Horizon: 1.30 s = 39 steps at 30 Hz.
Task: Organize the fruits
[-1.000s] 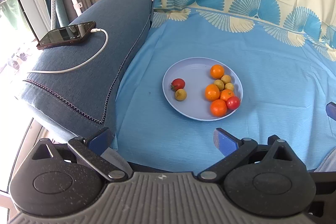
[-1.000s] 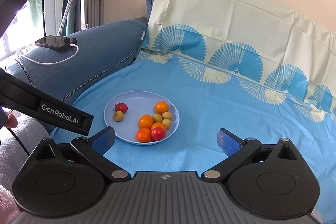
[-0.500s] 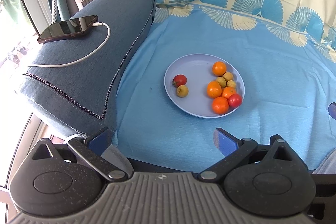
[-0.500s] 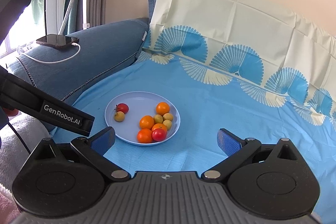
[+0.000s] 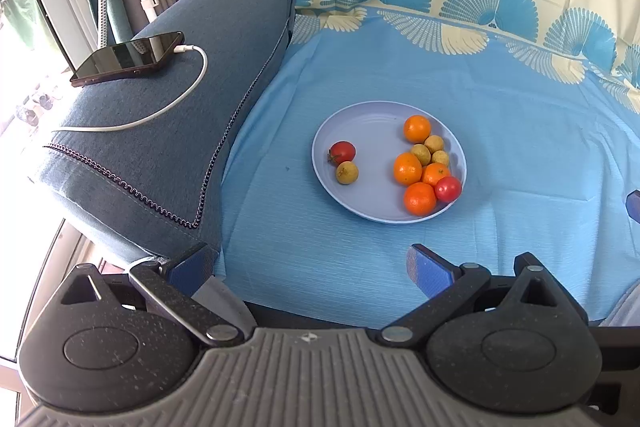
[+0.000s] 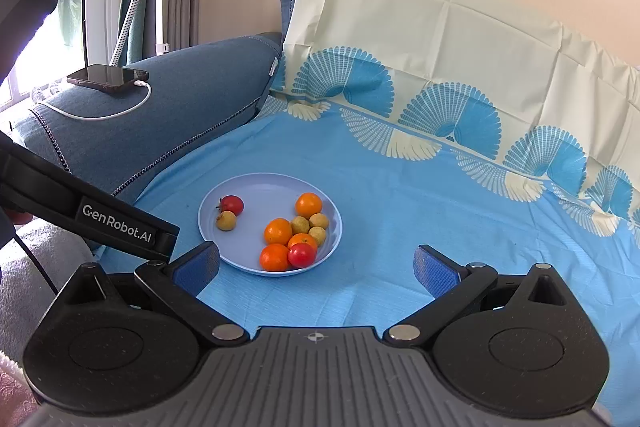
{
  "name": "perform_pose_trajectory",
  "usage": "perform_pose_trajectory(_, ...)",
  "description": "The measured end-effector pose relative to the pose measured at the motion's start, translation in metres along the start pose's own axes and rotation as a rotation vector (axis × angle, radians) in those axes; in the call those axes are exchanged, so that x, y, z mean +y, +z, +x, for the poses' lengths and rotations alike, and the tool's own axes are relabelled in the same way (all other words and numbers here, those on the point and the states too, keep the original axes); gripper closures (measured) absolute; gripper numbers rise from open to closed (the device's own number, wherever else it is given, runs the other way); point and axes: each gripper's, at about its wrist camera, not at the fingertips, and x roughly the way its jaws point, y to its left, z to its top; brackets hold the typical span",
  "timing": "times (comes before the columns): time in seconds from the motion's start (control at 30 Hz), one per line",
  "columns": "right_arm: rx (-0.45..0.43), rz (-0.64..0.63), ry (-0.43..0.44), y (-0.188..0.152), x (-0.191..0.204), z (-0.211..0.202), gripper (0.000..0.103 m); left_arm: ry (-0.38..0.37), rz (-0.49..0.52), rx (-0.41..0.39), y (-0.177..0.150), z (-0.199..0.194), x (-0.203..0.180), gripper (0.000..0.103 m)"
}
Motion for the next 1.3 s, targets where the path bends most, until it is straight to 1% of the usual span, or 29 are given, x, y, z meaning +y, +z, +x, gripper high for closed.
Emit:
perform_pose_trajectory(0.37, 0.006, 0.010, -0.004, -0.0017, -0.0019, 0.0017, 0.001, 0.008, 0.018, -0.004, -0.0005, -0.0004, -0.0040, 0.000)
perform_pose_trajectory(1.3, 0.009, 0.011, -0.005, -0.0014, -0.0020, 0.0015, 0.001, 0.009, 0.020, -0.005, -0.0002, 0.0002, -0.0034, 0.000)
